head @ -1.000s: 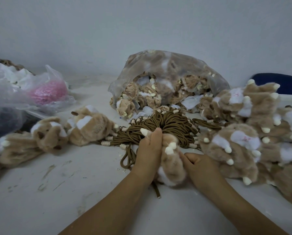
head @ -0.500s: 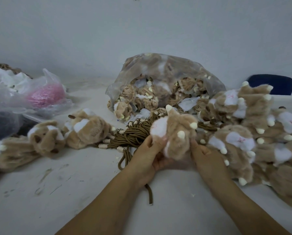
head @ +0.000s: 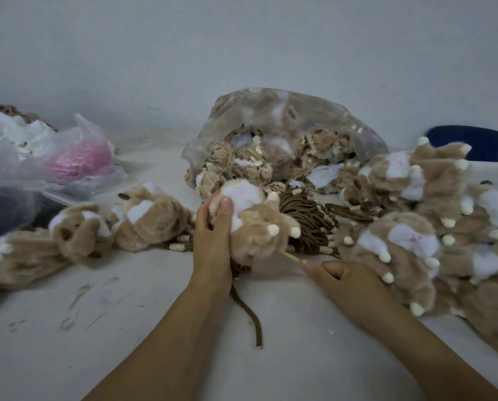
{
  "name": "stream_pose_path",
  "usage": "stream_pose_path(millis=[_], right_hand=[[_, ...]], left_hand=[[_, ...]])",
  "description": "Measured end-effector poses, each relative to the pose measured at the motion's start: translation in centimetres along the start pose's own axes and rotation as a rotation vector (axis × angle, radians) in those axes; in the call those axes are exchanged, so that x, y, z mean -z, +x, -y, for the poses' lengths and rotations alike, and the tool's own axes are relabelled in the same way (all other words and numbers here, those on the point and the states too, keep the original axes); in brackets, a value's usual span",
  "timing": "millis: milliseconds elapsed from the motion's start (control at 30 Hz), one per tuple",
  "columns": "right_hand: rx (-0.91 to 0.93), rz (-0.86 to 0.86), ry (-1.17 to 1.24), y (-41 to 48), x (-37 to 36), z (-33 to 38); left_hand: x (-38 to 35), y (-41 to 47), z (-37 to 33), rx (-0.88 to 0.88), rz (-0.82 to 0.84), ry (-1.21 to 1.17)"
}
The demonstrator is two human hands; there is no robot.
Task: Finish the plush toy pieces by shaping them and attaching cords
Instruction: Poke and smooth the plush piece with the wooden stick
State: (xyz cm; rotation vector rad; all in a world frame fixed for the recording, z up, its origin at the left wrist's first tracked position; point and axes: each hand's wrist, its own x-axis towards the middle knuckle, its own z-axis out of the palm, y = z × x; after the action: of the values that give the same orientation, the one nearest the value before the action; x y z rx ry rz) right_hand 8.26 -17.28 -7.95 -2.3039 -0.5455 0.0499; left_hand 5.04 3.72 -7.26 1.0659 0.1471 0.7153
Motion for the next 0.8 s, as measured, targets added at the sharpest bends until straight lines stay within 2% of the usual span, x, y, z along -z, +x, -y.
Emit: stream_pose_path(millis=[167,333,433,567,667,800], right_hand=[[-0.003,-0.072,0.089,0.1,-0.7,0.2],[0.025,-0.239,0.004,0.5,-0.3,-0.3],[0.099,-0.288,-0.170,0.5,-0.2,-0.3],[0.198,-0.319,-0.440,0.2,-0.3,-0.2],[0.182,-0.311,-0.451,0.1,-0.9,-0.2],[0.108,-0.298,-0.283,0.2,-1.0,-0.3]], left_hand=[[-0.7,-1.1,0.2,0.008,0.111,0.207],[-1.2,-1.9,0.4,-0.294,0.161,0.651],[-1.7,-2.3,0.7,-0.191,0.213,0.611],[-1.6,-2.1,1.2,0.035,0.157,0.477],[-1.7,-2.1,0.9,0.044,0.116,0.385],[-1.7,-2.4,0.3,-0.052,0.109,0.316]])
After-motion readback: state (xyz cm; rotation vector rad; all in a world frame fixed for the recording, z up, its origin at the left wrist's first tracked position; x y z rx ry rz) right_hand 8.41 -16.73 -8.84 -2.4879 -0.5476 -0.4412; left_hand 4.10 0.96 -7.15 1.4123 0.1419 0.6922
